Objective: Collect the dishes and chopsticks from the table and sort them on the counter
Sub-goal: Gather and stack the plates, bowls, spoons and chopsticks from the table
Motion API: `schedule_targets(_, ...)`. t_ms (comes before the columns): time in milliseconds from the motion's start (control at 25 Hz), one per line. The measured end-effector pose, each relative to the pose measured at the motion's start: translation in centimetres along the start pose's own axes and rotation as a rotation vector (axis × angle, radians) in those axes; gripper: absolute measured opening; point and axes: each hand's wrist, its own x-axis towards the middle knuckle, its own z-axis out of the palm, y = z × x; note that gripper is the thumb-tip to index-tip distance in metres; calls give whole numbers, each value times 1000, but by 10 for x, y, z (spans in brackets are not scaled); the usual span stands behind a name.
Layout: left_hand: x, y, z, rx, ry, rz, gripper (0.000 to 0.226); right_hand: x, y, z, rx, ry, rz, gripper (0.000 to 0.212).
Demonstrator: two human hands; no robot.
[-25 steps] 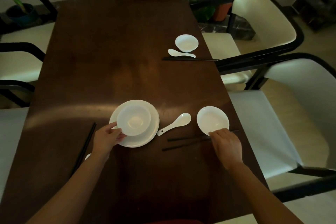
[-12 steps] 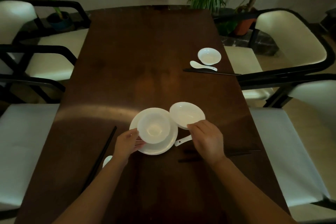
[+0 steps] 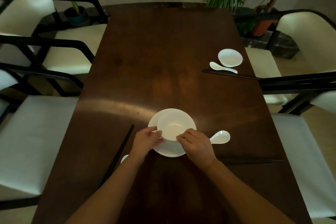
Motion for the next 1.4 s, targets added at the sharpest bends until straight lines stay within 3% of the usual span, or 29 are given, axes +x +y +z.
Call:
schedule_targets(240, 3, -2, 0, 75, 35, 58, 35, 0, 1, -1, 45, -98, 21, 44)
schedule_targets(440, -3, 4, -1, 199, 52, 137, 35, 2, -4, -6, 81, -56, 87, 24)
schedule_targets(560, -1, 25, -12, 488, 106, 401, 32, 9, 5, -22, 37, 30, 131, 17)
schedule_targets(680, 13, 73, -3, 760, 36, 708, 38, 27, 45, -55, -81, 91, 195, 16)
schedule_targets(920, 68, 192, 98, 1146, -4, 1155, 43, 85, 171, -106, -344, -86, 436, 33)
schedule_targets(1160, 153, 261, 211, 1409, 5, 1175, 45, 135, 298, -87, -373, -217, 549, 34)
schedule_targets(1400, 231, 265, 282, 1532, -33, 1051, 40, 161, 379, -35, -297, -289, 709, 31)
